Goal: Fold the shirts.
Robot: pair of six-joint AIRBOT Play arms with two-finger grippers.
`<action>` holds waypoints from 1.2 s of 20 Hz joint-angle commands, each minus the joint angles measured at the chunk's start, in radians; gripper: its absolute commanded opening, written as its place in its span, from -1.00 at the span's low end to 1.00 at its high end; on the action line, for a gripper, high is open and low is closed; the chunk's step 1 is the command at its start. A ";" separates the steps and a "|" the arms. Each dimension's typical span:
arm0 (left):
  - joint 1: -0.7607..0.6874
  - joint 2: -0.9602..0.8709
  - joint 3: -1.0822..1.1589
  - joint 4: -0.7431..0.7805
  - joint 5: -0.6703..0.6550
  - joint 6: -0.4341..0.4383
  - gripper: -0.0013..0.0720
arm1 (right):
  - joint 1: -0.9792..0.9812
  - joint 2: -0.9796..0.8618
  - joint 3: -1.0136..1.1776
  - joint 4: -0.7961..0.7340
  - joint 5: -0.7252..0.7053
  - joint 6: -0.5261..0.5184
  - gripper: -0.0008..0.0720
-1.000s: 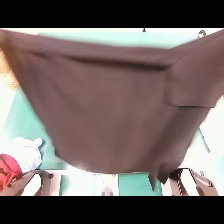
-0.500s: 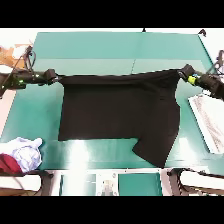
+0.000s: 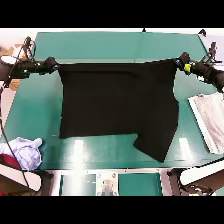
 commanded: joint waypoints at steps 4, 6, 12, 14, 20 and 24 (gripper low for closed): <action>0.000 -0.010 0.018 0.044 -0.080 -0.008 -0.90 | -0.011 -0.018 0.030 -0.112 0.140 0.015 -0.94; 0.000 -0.010 0.017 0.158 -0.183 -0.037 -0.90 | -0.044 -0.018 0.030 -0.278 0.253 0.093 -0.94; -0.004 -0.026 -0.015 0.312 -0.365 -0.114 -0.90 | -0.101 -0.018 -0.002 -0.570 0.433 0.170 -0.94; -0.016 -0.026 -0.082 0.316 -0.356 -0.114 -0.90 | -0.099 -0.018 -0.045 -0.586 0.430 0.169 -0.94; -0.023 -0.029 -0.145 0.336 -0.349 -0.114 -0.90 | -0.096 -0.018 -0.095 -0.660 0.430 0.169 -0.94; -0.023 -0.030 -0.145 0.335 -0.370 -0.132 -0.90 | -0.084 -0.018 -0.095 -0.660 0.429 0.169 -0.94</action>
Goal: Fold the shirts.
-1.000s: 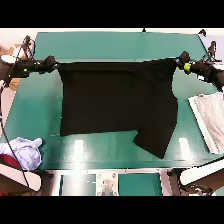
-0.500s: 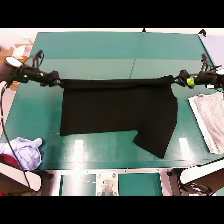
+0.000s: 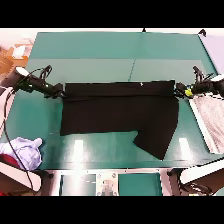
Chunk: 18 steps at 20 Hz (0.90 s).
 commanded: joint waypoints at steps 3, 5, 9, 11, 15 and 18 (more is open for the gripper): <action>-0.001 0.000 -0.005 0.005 -0.029 -0.030 -0.89 | 0.006 0.000 -0.001 -0.014 0.016 0.017 -0.53; 0.001 0.000 0.019 0.005 -0.064 -0.069 0.09 | -0.002 0.008 0.023 -0.016 0.068 0.065 -0.18; 0.001 0.018 0.085 0.085 -0.257 -0.196 0.45 | -0.056 0.094 0.043 -0.030 0.206 0.111 -0.18; 0.001 0.066 0.047 0.192 -0.323 -0.253 0.45 | -0.101 0.171 -0.018 -0.034 0.256 0.111 -0.18; 0.001 0.338 -0.270 0.208 -0.242 -0.284 0.45 | -0.217 0.406 -0.335 -0.036 0.217 0.111 -0.18; 0.001 0.621 -0.588 0.192 -0.136 -0.358 0.45 | -0.284 0.612 -0.620 -0.036 0.108 0.192 -0.18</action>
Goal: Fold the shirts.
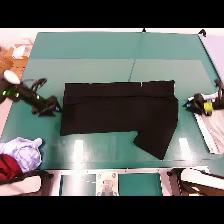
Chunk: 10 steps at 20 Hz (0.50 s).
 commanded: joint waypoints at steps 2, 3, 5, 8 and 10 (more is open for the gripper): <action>0.001 0.399 -0.436 -0.067 0.177 -0.113 0.45 | -0.068 0.278 -0.368 0.002 -0.182 0.092 -0.18; 0.000 0.478 -0.523 -0.126 0.229 -0.113 0.45 | -0.067 0.309 -0.417 0.012 -0.213 0.092 -0.18; -0.009 0.566 -0.661 -0.240 0.327 -0.111 0.45 | -0.067 0.333 -0.478 0.053 -0.246 0.091 -0.17; -0.135 0.578 -0.793 -0.311 0.540 -0.162 0.45 | -0.056 0.333 -0.504 0.116 -0.263 0.077 -0.17; -0.245 0.578 -0.832 -0.347 0.773 -0.219 0.45 | -0.035 0.333 -0.504 0.127 -0.271 0.076 -0.17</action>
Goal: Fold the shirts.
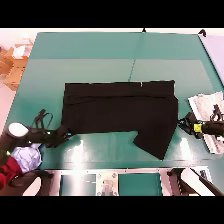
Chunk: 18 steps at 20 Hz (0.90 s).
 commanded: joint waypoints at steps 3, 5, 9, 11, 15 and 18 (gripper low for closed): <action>-0.196 0.014 -0.114 -0.086 0.561 -0.228 0.45 | 0.025 0.018 -0.033 0.043 -0.033 -0.002 -0.17; -0.218 -0.043 -0.112 -0.111 0.597 -0.262 0.45 | 0.025 0.018 -0.033 0.058 -0.037 -0.002 -0.17; -0.282 -0.135 -0.084 -0.219 0.668 -0.260 -0.03 | 0.024 0.018 -0.033 0.061 -0.046 -0.002 -0.17; -0.281 -0.135 -0.053 -0.219 0.639 -0.205 -0.90 | 0.022 0.018 -0.033 0.044 -0.034 -0.002 0.43; -0.281 -0.135 0.004 -0.212 0.574 -0.071 -0.90 | -0.004 0.018 -0.018 -0.100 0.050 0.061 0.56; -0.281 -0.135 0.006 -0.212 0.579 -0.066 -0.90 | -0.017 0.018 -0.022 -0.208 0.148 0.135 0.56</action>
